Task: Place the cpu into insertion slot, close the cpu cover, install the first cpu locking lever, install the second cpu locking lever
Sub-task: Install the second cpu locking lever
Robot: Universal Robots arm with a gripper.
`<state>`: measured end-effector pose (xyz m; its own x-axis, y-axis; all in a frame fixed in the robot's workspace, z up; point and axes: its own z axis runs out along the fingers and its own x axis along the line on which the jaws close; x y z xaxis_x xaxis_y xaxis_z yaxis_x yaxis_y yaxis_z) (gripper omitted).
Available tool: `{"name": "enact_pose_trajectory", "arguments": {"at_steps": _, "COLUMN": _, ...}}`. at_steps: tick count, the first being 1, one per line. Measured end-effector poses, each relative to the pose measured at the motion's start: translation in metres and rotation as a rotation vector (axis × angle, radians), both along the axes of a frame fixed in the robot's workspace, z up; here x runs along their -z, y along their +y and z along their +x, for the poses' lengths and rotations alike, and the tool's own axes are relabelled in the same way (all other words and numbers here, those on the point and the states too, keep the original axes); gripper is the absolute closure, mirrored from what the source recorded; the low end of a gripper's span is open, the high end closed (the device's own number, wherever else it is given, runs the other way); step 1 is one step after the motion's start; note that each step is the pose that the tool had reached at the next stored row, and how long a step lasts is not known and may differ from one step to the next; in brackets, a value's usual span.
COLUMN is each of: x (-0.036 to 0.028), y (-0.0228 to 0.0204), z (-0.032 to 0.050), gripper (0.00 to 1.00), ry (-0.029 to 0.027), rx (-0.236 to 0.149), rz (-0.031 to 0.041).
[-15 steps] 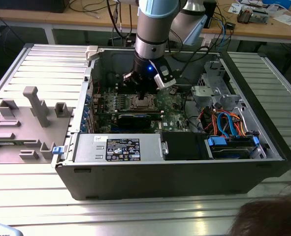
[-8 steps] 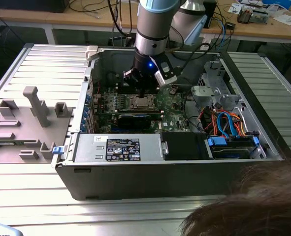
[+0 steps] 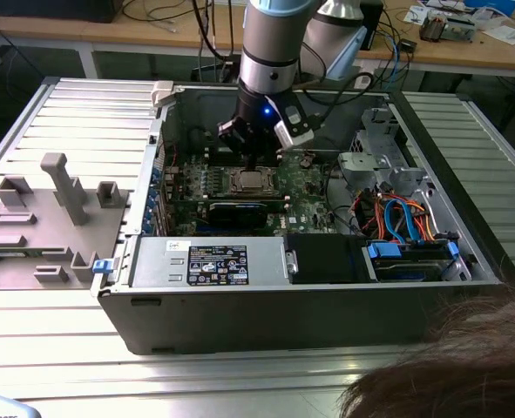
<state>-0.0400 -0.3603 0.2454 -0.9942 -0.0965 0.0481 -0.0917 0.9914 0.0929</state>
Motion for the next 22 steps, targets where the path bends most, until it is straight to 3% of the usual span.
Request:
{"name": "enact_pose_trajectory", "arguments": {"at_steps": 13, "x": -0.0076, "y": 0.0, "z": 0.0003, "gripper": 0.89, "ry": 0.0003, "rx": 0.0, "rz": -0.0007}}
{"name": "enact_pose_trajectory", "arguments": {"at_steps": 22, "x": -0.017, "y": 0.0, "z": 0.0003, "gripper": 0.89, "ry": 0.0003, "rx": 0.0, "rz": -0.0007}}
